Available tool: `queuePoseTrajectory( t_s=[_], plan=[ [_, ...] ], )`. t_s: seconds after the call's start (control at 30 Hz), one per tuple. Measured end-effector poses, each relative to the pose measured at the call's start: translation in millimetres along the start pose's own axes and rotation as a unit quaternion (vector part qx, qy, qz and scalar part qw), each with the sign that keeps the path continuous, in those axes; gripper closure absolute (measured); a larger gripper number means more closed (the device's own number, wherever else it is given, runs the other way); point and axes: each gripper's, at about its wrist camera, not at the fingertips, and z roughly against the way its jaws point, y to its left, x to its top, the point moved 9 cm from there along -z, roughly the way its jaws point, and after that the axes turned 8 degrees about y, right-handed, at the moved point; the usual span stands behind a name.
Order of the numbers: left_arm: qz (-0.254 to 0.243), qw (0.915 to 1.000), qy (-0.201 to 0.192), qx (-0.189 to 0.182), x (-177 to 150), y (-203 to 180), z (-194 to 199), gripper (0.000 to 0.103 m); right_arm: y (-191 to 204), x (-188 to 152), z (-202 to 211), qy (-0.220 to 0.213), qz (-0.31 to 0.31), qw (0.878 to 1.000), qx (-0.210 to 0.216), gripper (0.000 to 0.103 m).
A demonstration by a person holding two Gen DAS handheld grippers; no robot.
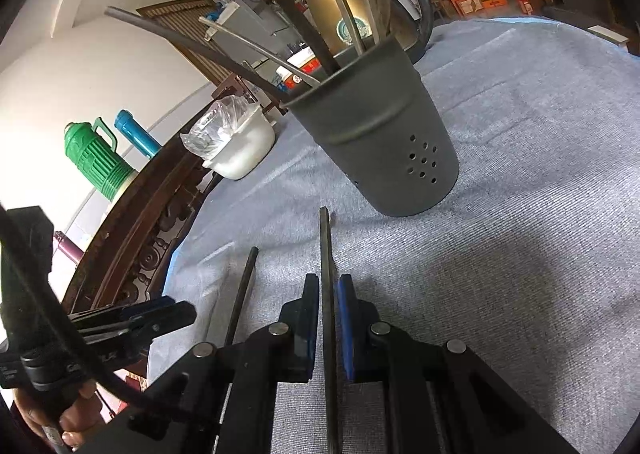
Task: Organize utensils
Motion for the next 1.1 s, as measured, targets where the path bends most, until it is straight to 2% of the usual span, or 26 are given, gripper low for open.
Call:
queuePoseTrajectory(
  t_s=[0.23,0.53,0.77,0.9,1.1],
  plan=[
    [-0.006,1.0,0.004,0.001,0.0,-5.6,4.8,0.06,-2.0,0.8,1.9,-0.003,-0.002,1.0,0.001,0.089],
    [0.004,0.9998,0.003,-0.018,18.6,-5.3,-6.2,0.06,-2.7,-0.9,1.0,0.003,-0.003,1.0,0.002,0.089],
    [0.0,0.9988,-0.003,-0.049,33.9,-8.7,-17.8,0.06,-7.4,-3.9,1.2,0.016,-0.017,1.0,0.007,0.089],
    [-0.002,0.9976,-0.009,-0.069,34.5,-5.1,-22.3,0.06,-11.6,-10.6,6.3,0.035,-0.013,0.999,-0.021,0.089],
    [0.0,0.9948,-0.004,-0.102,23.8,6.1,-26.1,0.06,-1.7,-16.3,8.0,0.061,-0.011,0.997,-0.036,0.089]
  ],
)
